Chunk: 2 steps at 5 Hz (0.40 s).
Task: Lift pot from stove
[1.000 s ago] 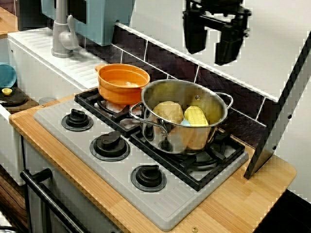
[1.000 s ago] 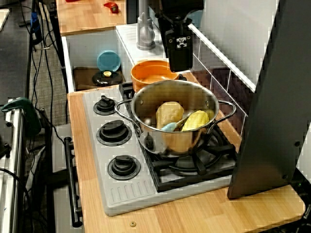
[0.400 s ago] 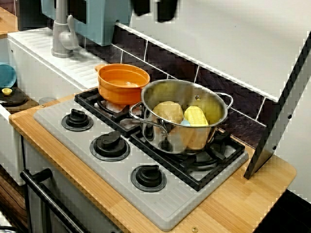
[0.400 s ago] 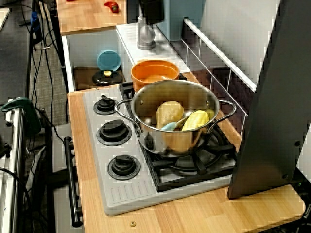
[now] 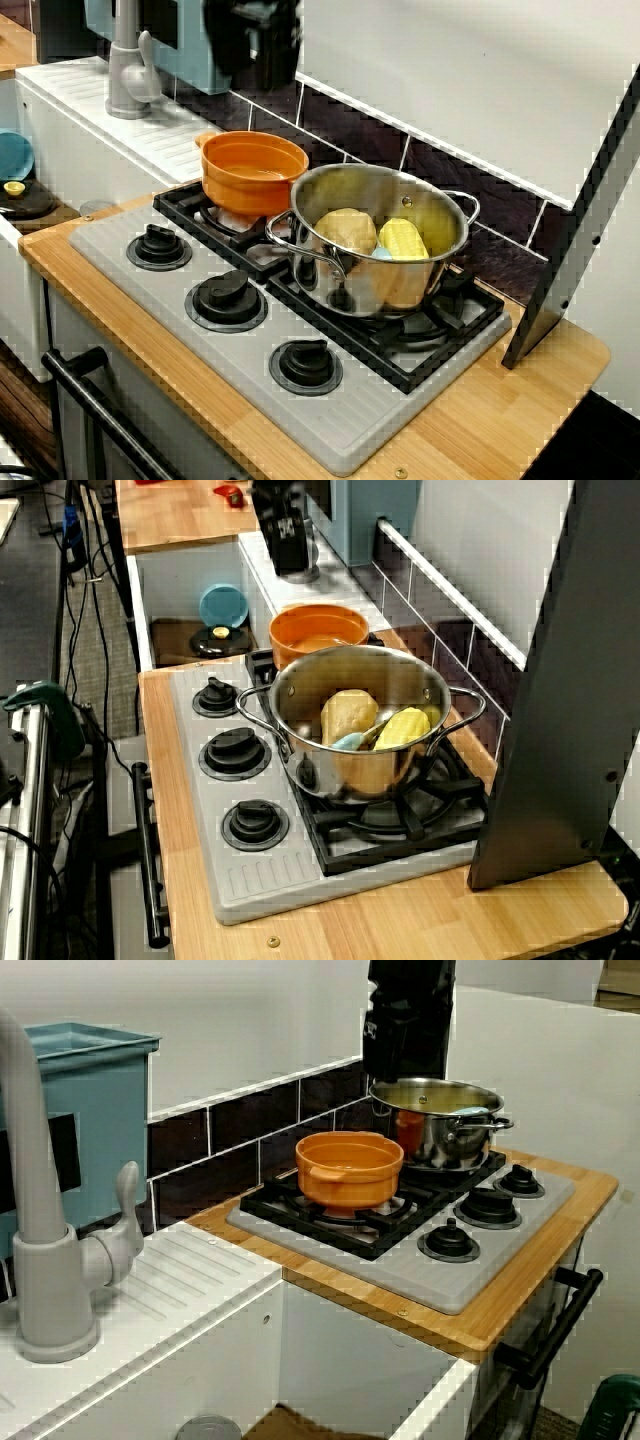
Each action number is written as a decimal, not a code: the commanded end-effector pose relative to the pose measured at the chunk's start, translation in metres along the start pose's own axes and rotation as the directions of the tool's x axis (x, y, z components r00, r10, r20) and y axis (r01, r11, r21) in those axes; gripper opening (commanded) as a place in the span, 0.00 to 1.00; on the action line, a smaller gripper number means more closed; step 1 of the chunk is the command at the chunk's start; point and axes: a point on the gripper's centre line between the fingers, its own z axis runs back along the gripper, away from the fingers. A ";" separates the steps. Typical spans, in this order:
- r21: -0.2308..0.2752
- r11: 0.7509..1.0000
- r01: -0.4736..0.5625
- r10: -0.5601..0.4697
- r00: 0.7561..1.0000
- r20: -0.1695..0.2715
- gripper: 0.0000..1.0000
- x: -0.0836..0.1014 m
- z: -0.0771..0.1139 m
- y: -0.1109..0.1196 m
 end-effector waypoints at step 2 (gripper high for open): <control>0.021 0.966 -0.259 0.259 0.966 -0.006 1.00 -0.010 0.015 0.007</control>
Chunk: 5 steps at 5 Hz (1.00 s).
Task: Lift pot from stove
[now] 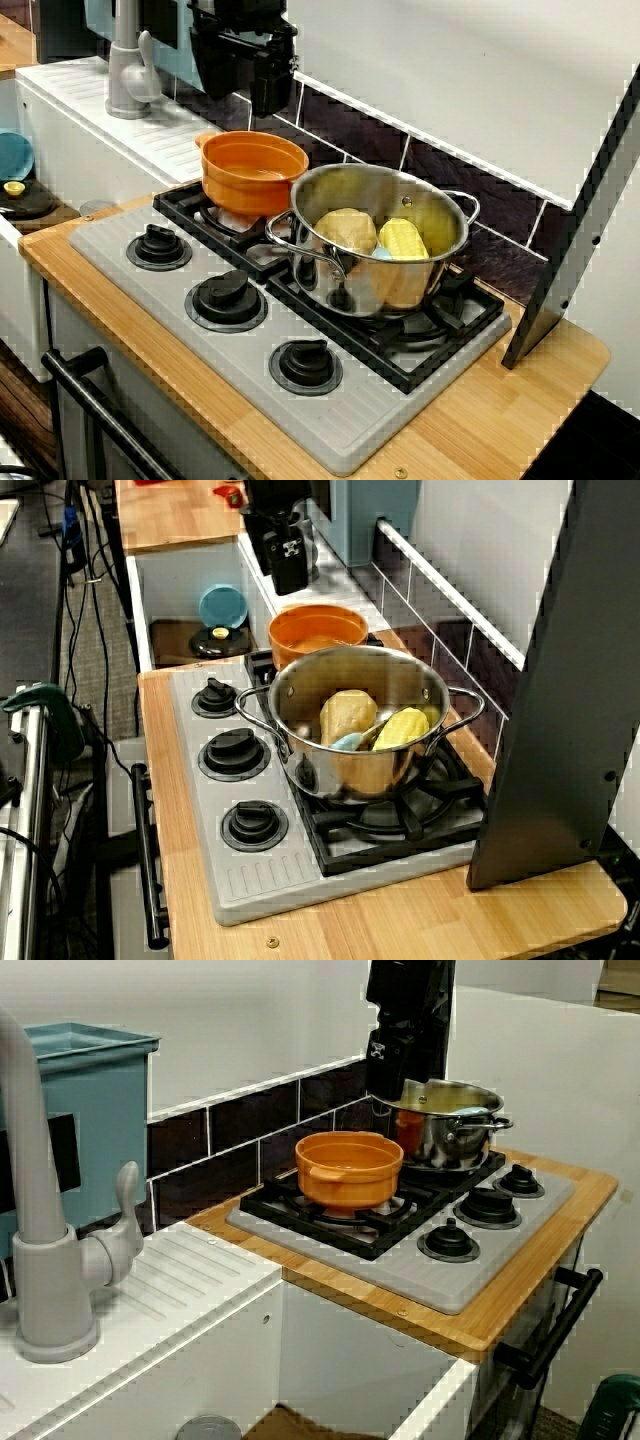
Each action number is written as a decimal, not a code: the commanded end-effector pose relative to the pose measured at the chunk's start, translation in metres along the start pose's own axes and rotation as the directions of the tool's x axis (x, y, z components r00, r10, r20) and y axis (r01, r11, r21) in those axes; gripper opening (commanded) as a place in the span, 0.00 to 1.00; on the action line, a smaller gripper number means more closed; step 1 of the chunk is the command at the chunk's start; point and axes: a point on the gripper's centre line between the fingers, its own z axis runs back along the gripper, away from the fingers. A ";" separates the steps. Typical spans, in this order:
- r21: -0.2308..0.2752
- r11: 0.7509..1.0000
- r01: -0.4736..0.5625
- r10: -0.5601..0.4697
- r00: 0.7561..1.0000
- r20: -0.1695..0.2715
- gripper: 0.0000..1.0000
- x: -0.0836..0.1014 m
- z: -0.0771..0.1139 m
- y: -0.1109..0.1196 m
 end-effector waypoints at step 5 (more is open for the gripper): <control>0.131 0.656 -0.744 0.753 0.658 -0.033 1.00 -0.030 0.024 0.020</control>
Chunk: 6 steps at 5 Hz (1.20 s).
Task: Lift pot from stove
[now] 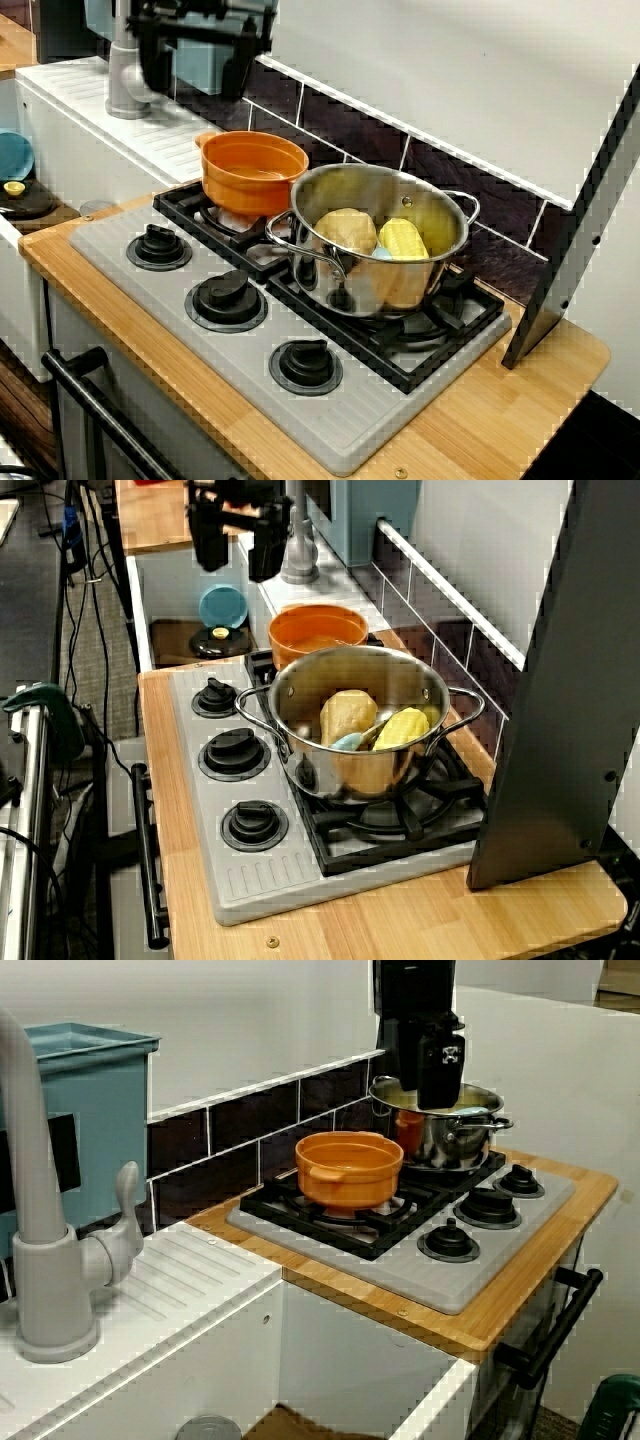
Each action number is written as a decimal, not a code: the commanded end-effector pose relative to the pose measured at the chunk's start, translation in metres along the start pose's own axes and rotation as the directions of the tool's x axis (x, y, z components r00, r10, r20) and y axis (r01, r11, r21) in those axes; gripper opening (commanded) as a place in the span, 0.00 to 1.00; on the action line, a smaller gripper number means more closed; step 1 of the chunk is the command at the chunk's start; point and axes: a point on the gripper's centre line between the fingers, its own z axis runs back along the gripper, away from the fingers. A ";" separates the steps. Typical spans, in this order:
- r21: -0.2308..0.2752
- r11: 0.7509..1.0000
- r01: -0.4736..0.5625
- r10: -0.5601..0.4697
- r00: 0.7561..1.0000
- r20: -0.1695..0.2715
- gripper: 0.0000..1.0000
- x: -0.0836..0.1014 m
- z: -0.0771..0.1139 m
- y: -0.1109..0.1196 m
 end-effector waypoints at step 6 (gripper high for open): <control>-0.196 0.924 -0.327 0.366 0.904 0.220 1.00 0.006 0.010 -0.026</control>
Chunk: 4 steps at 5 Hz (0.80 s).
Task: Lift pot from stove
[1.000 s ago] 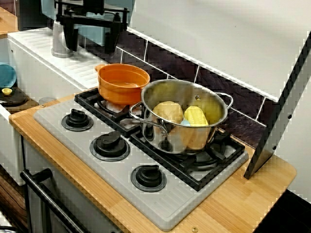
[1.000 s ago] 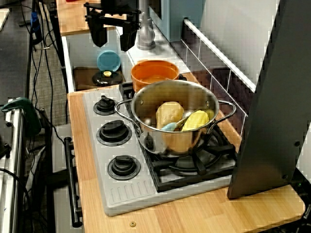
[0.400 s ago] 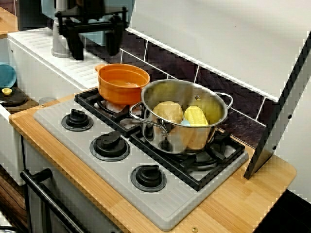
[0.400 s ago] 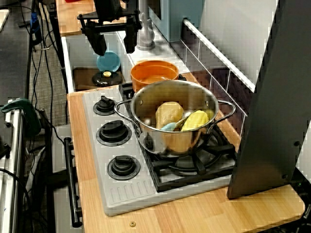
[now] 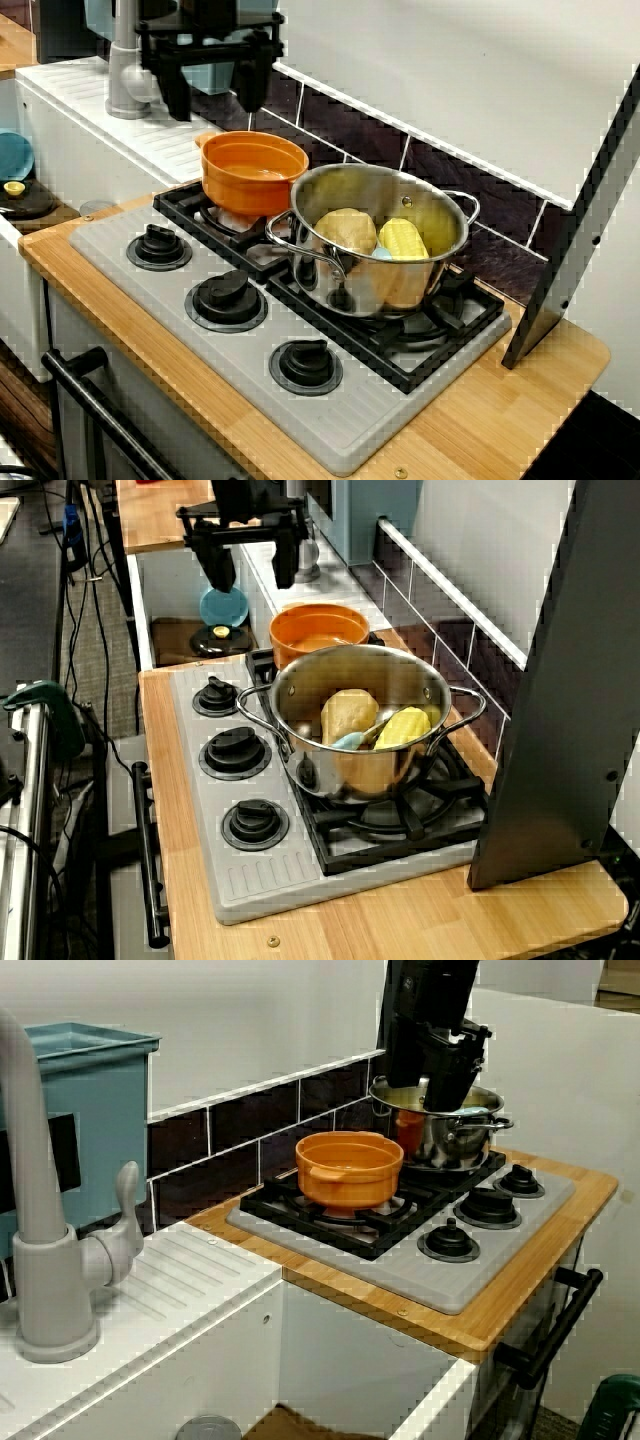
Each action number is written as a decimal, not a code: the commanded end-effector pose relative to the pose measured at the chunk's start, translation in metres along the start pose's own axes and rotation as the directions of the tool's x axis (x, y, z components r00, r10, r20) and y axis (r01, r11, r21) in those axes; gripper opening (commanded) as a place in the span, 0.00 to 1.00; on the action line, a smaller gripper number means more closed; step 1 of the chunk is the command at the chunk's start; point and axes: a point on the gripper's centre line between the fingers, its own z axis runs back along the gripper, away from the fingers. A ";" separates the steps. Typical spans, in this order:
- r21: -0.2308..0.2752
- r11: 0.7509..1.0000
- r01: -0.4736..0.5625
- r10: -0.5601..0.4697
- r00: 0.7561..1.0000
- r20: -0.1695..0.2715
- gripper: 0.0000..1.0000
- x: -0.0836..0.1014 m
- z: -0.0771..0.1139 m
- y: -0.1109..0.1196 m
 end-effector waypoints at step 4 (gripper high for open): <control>-0.054 0.998 -0.032 0.038 0.993 0.108 1.00 0.032 -0.013 -0.018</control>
